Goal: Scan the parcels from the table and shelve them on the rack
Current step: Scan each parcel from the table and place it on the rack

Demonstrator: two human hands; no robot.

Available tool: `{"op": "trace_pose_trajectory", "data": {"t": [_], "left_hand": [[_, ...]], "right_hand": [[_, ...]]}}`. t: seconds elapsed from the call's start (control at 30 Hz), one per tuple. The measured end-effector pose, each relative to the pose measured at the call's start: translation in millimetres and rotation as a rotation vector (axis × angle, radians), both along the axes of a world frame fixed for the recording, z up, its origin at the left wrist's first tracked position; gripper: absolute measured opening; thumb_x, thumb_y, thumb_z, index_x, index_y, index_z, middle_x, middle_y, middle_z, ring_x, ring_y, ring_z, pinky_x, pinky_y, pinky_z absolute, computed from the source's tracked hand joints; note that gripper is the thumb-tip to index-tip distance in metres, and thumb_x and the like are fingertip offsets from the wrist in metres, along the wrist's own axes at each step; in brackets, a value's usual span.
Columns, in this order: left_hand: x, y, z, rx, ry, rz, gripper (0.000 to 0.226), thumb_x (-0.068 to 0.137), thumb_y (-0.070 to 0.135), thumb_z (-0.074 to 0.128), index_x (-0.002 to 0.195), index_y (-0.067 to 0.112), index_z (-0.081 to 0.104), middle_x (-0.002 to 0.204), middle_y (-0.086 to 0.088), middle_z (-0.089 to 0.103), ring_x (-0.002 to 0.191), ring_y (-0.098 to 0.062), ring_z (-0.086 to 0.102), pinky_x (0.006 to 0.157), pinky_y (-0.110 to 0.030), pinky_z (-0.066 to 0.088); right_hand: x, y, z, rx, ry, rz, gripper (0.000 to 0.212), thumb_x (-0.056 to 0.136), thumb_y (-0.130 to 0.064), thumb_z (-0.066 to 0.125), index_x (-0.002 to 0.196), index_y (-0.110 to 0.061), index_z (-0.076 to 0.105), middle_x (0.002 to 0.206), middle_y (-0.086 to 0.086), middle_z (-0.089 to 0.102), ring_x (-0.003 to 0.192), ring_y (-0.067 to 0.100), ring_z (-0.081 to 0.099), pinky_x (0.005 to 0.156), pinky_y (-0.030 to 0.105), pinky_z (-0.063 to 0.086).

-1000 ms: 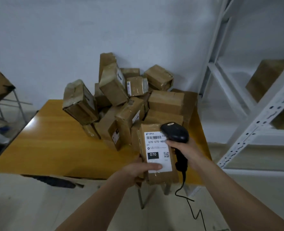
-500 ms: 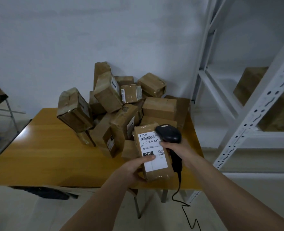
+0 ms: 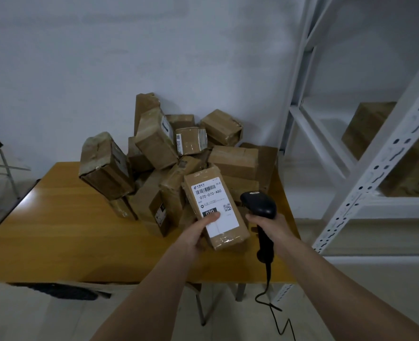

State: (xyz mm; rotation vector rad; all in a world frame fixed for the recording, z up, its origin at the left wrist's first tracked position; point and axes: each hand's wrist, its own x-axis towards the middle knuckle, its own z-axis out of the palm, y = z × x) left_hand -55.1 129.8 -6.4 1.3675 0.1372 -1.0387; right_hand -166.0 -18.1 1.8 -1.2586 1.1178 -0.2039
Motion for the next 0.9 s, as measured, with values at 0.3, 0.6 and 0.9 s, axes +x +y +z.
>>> {"op": "trace_pose_trajectory", "data": {"t": [0.3,0.6,0.9], "left_hand": [[-2,-4,-14,-0.074,-0.042,0.006,0.078,0.054,0.029,0.087,0.126,0.016,0.058,0.109,-0.004,0.074,0.106,-0.025,0.065,0.089,-0.040,0.051],[-6,4,-10,-0.036,-0.105,-0.077,0.077,0.054,0.028,0.089,0.123,0.017,0.058,0.109,-0.003,0.074,0.106,-0.024,0.066,0.095,-0.043,0.052],[-7,5,3,-0.062,-0.114,-0.087,0.062,0.057,0.026,0.086,0.114,0.017,0.063,0.107,-0.005,0.074,0.106,-0.026,0.065,0.096,-0.044,0.051]], "right_hand": [[0,3,-8,0.042,0.023,-0.042,0.049,0.074,-0.028,0.081,0.116,-0.014,0.060,0.108,0.009,0.065,0.104,0.029,0.061,0.092,0.043,0.047],[-3,4,-8,0.028,0.041,-0.033,0.050,0.076,-0.028,0.080,0.118,-0.012,0.060,0.111,0.011,0.063,0.108,0.031,0.058,0.096,0.045,0.045],[-5,2,-2,0.006,-0.007,-0.010,0.049,0.074,-0.028,0.081,0.116,-0.014,0.060,0.108,0.010,0.065,0.104,0.031,0.060,0.099,0.049,0.047]]}}
